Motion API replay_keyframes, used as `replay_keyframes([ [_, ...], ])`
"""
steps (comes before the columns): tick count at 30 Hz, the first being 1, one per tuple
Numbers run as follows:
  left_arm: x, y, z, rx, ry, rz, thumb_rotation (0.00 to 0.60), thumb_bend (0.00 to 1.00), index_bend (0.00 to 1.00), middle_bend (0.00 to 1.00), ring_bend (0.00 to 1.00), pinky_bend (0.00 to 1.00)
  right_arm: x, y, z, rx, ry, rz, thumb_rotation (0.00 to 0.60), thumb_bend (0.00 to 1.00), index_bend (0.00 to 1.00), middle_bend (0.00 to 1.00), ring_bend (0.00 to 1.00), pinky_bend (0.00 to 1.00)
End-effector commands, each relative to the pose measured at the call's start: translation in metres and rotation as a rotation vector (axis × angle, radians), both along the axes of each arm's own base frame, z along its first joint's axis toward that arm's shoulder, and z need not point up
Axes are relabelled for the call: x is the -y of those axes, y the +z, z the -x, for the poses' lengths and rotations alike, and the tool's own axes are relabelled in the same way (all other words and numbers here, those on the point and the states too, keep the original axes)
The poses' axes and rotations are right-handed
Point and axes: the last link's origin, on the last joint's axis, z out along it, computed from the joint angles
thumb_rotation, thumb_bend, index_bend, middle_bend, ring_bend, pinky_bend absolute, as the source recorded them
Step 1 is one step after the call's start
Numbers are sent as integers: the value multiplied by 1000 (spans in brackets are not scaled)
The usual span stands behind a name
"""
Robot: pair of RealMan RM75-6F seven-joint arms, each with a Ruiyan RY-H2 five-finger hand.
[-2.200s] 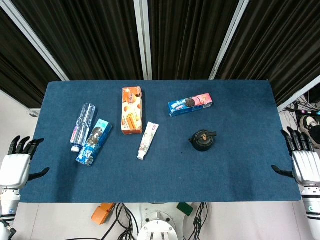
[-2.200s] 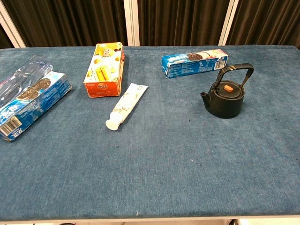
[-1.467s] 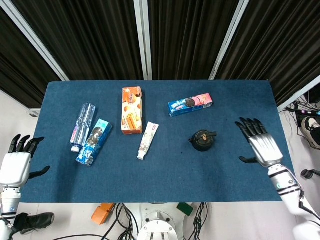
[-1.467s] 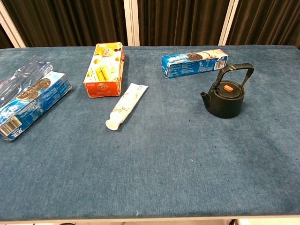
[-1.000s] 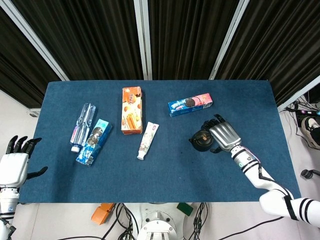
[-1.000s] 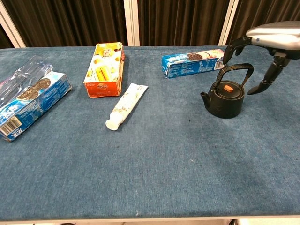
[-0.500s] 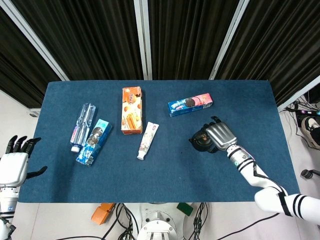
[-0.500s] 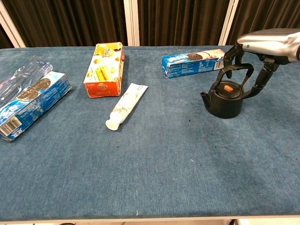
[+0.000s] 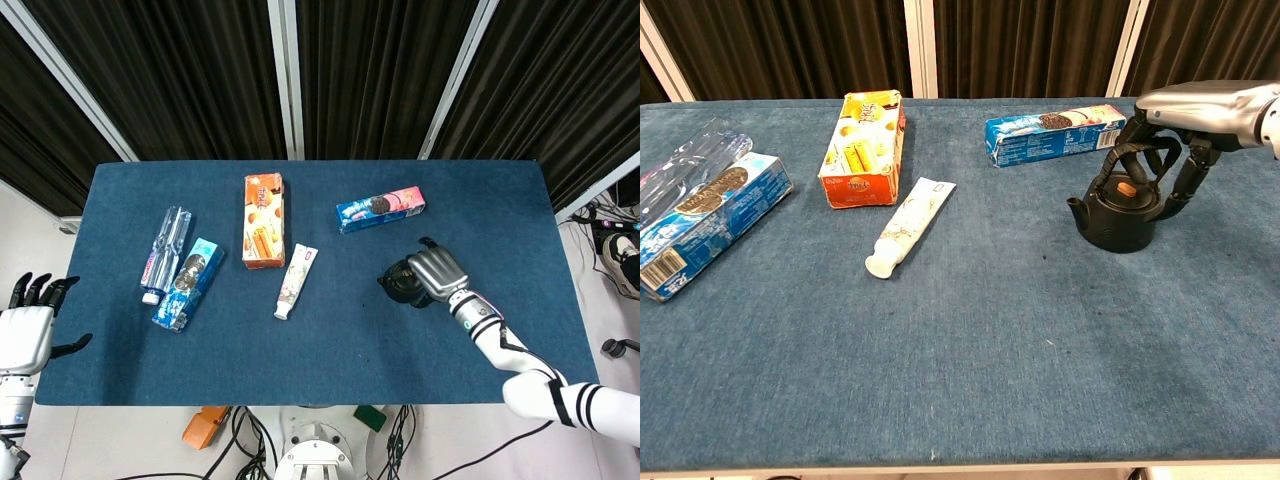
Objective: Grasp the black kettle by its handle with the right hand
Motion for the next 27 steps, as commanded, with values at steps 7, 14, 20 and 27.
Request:
replay_keyframes([
  [7,0,-1,3,5,7,-2,600,80,176,214,109,32,1,-6,3,25,-39,-48,600,59,828,671,736,230],
  [14,2,0,5,7,7,-4,600,81,177,214,109,32,4,-6,0,37,-61,-73,600,58,910,736,828,231],
  [20,3,0,6,8,10,-4,600,80,176,214,109,32,5,-8,-2,45,-83,-93,600,58,996,830,927,231],
  [27,3,-1,7,8,11,-3,600,80,177,214,109,32,10,-9,-4,80,-106,-81,600,11,1000,936,1000,226],
])
